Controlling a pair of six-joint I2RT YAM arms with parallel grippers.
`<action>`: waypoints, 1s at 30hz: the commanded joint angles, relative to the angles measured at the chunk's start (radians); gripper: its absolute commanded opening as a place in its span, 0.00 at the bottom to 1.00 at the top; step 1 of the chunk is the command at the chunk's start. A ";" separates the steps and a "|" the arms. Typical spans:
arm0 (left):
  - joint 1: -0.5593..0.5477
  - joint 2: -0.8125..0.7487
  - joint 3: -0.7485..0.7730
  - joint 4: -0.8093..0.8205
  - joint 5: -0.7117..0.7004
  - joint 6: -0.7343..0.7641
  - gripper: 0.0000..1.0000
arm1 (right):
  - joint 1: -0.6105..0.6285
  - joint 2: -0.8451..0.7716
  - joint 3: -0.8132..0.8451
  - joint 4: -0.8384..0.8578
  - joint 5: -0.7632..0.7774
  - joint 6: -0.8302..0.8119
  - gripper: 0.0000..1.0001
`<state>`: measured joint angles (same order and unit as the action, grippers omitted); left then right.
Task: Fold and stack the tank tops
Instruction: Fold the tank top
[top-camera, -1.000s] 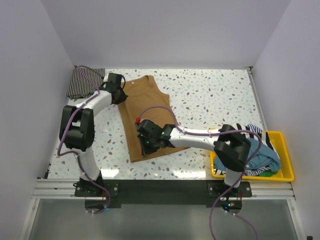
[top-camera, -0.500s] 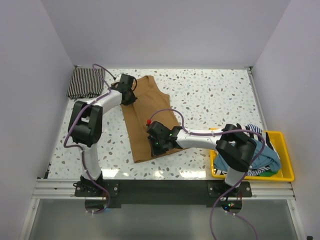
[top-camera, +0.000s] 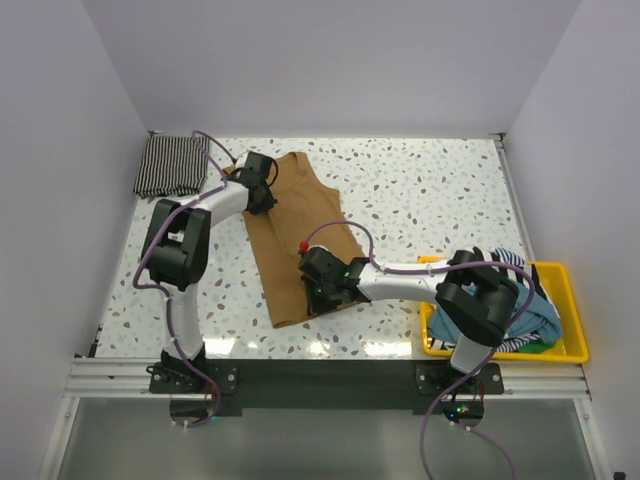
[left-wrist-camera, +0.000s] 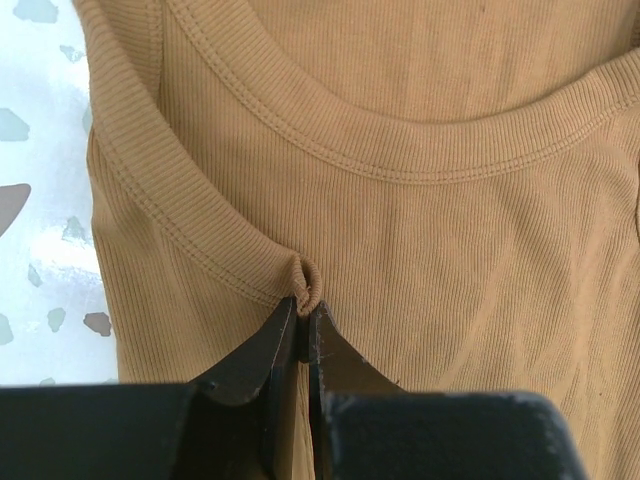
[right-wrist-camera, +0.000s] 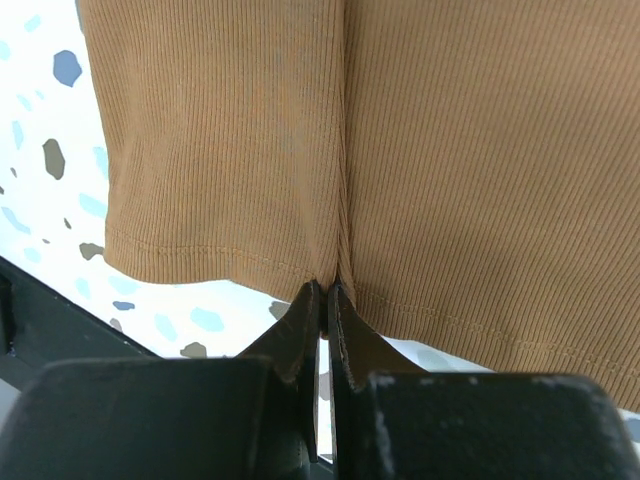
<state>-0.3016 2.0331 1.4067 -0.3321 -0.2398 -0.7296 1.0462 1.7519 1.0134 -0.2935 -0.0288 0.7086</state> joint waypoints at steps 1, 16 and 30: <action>-0.005 0.001 0.015 0.044 -0.018 0.035 0.06 | 0.002 -0.060 -0.030 -0.018 0.045 0.022 0.00; -0.011 -0.066 -0.006 0.076 -0.007 0.045 0.06 | 0.015 -0.106 -0.049 -0.024 0.079 0.045 0.00; -0.030 -0.077 0.002 0.080 0.010 0.047 0.06 | 0.049 -0.106 -0.047 -0.030 0.096 0.058 0.00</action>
<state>-0.3237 2.0159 1.4006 -0.3088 -0.2241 -0.7094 1.0840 1.6920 0.9726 -0.2993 0.0608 0.7498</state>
